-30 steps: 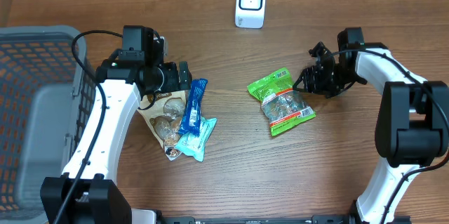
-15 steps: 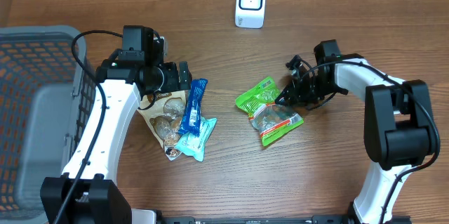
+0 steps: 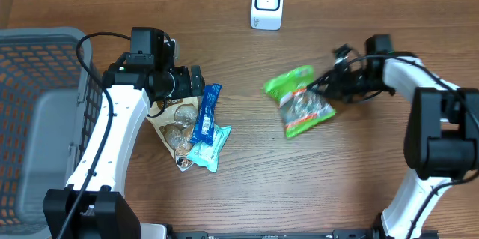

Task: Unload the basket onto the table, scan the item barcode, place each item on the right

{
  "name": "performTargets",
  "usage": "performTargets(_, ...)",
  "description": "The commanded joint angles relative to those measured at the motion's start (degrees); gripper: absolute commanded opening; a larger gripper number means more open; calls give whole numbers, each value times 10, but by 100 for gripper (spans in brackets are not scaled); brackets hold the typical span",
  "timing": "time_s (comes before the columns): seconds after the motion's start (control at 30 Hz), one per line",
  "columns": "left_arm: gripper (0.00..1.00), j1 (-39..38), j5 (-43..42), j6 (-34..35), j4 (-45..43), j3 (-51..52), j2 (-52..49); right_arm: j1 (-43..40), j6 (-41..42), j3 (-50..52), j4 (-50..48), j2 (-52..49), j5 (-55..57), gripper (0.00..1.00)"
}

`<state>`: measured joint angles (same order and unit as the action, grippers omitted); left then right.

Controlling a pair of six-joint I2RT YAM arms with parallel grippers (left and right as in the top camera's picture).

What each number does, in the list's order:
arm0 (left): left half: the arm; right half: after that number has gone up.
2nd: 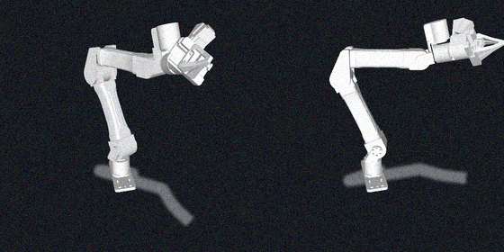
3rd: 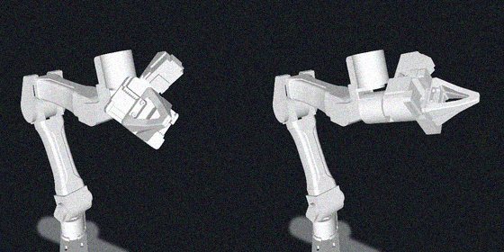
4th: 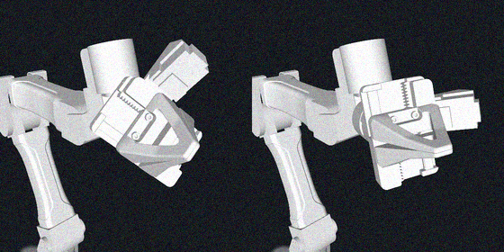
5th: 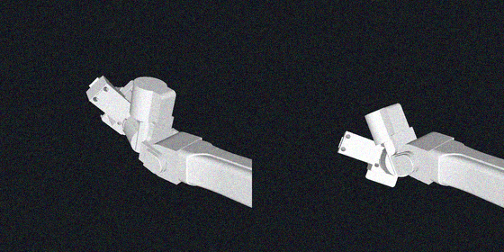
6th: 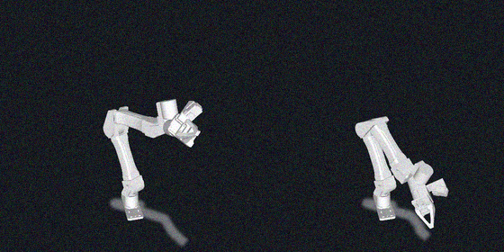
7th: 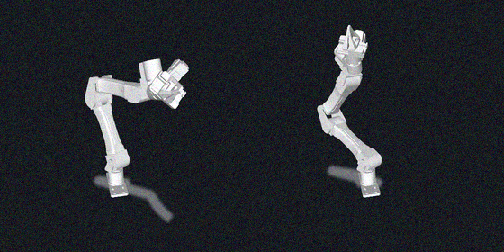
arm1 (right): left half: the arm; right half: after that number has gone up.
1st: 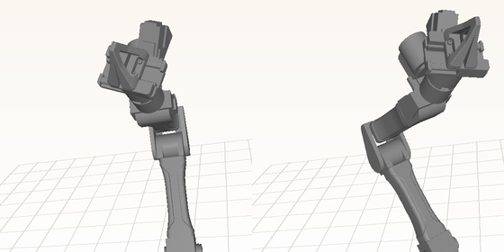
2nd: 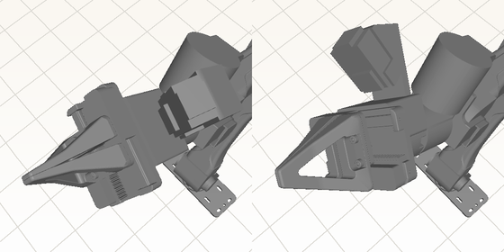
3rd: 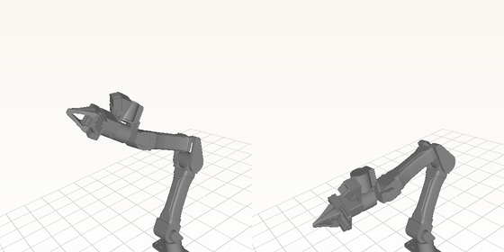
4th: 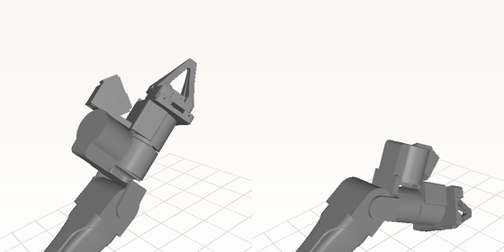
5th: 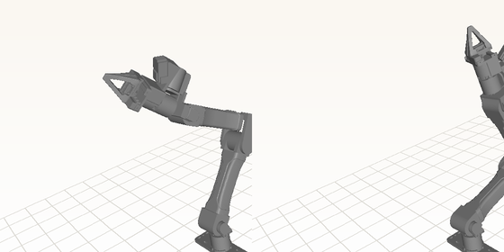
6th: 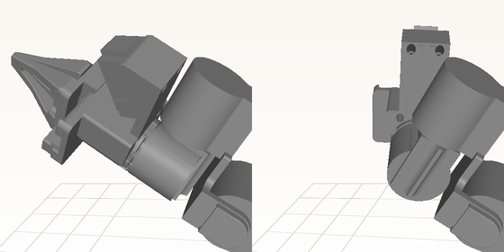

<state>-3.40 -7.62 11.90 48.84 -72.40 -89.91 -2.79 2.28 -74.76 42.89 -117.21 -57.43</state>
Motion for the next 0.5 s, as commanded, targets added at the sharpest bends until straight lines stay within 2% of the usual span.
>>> performTargets(0.0, 100, -4, 6, -1, 0, -2, -4, -4, 190, -22, -18, 85, 15, 4)
performTargets(0.1, 100, -4, 6, -1, 0, -2, -4, -1, 311, -22, -22, 131, 85, 4)
performTargets(0.37, 100, -4, 6, -1, 0, -2, -4, 20, 451, -22, -99, 236, 102, 4)
performTargets(0.47, 100, -4, 6, -1, 0, -2, -4, 25, 535, -22, -120, 267, 130, 4)
